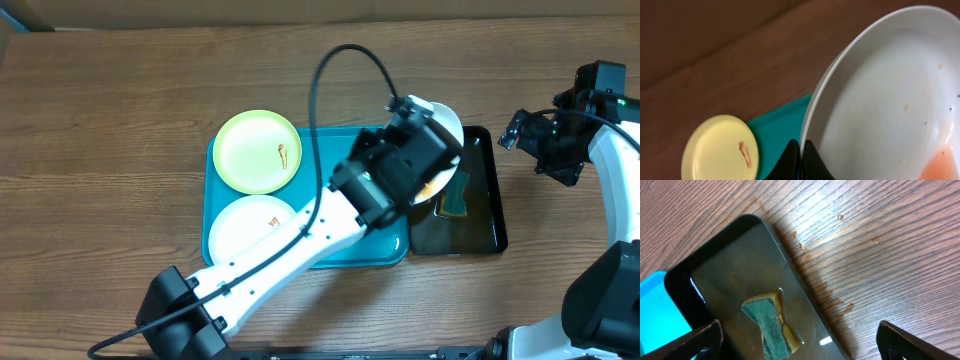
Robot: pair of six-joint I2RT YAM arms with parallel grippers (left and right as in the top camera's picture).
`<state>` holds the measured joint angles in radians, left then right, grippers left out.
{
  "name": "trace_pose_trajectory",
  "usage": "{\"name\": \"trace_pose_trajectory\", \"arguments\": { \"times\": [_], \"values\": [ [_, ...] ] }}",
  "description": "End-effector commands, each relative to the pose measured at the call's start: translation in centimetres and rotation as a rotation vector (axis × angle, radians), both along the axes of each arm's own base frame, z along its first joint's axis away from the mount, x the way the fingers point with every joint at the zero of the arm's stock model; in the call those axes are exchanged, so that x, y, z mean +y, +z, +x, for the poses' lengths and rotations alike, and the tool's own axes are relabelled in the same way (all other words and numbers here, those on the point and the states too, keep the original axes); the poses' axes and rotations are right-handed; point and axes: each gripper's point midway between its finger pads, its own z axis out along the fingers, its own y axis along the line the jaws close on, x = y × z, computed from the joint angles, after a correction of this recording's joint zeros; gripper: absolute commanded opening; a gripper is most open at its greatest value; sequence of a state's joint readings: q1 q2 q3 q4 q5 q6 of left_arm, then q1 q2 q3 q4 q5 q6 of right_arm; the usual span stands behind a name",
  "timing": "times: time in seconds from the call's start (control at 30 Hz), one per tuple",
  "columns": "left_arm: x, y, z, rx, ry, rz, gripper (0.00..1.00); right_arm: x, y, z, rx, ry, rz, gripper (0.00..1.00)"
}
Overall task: Clean dirty plates on tray and stack at the side
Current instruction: 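Carry the white plate left off the tray and set it on the table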
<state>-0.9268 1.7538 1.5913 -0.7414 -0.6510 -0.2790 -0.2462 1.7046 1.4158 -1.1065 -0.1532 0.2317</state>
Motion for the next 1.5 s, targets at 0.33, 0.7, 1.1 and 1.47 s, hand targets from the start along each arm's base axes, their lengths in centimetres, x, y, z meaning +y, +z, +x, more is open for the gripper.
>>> {"name": "trace_pose_trajectory", "arguments": {
  "times": [0.33,0.7,1.1,1.47],
  "values": [
    [-3.0,6.6,-2.1,-0.329,-0.097,0.309,0.04,0.0,1.1,0.5,-0.037,-0.002,-0.003,1.0],
    [-5.2,4.5,-2.4,-0.411,-0.098,0.649,0.04,0.0,1.1,0.6,-0.037,-0.002,-0.003,1.0],
    [-5.4,5.2,-1.9,-0.468,-0.008,0.635,0.04,0.0,1.1,0.6,-0.037,-0.002,-0.003,1.0],
    [-6.5,2.9,-1.6,-0.406,-0.071,0.471,0.04,0.0,1.1,0.5,-0.037,-0.002,-0.003,1.0]
  ]
}}
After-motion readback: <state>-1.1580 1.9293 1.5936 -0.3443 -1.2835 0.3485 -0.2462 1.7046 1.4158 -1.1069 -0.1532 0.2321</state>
